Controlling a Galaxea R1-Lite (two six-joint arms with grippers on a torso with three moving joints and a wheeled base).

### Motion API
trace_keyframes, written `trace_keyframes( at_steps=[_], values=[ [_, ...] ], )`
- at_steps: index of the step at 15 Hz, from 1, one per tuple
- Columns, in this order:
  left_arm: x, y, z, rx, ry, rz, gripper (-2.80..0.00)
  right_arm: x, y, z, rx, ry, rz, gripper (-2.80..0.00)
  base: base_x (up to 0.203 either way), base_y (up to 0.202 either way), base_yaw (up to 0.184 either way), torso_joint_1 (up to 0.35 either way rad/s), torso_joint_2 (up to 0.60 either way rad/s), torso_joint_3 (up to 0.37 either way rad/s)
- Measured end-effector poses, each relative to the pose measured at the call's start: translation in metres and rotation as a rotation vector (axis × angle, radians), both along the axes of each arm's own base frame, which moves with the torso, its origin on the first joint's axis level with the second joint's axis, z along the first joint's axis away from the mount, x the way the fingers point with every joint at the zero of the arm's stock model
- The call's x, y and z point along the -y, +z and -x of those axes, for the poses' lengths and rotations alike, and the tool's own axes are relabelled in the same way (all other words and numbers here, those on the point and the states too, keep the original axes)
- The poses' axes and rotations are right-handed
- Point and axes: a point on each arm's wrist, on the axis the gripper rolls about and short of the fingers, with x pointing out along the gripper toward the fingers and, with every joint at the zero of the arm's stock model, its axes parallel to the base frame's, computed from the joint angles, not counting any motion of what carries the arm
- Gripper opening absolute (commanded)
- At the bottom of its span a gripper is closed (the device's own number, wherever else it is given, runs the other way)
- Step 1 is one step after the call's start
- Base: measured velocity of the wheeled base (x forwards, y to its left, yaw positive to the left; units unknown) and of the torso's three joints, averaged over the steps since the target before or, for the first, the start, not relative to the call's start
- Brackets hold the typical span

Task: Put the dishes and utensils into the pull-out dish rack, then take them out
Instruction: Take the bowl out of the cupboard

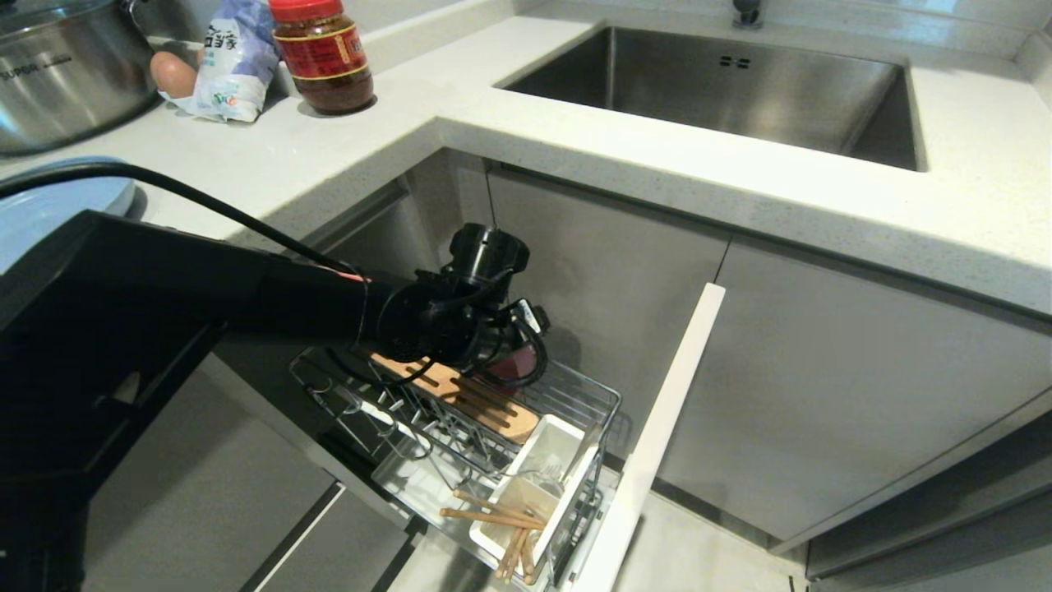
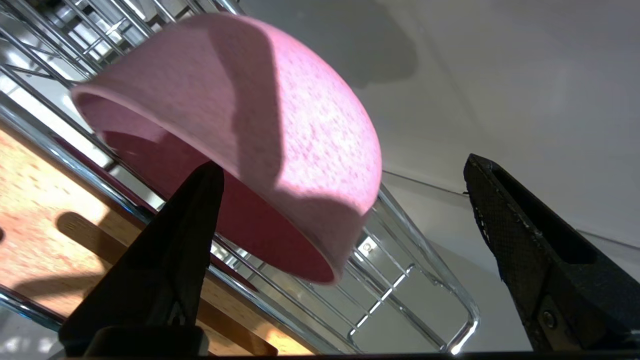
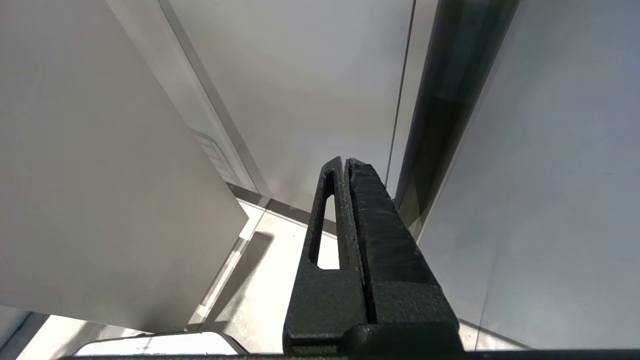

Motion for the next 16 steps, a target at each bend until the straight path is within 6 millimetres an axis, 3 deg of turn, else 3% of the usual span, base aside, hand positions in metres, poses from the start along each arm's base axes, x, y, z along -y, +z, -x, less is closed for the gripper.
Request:
trace_keyframes(
  at_steps=[16],
  values=[
    [0.0083,-0.0004,0.0048,0.01,-0.003,-0.013,-2.8,0.0,0.0,0.0,0.0,0.001,0.0,-2.8,0.0,0.0,0.0,0.0,0.0,0.0]
  ],
)
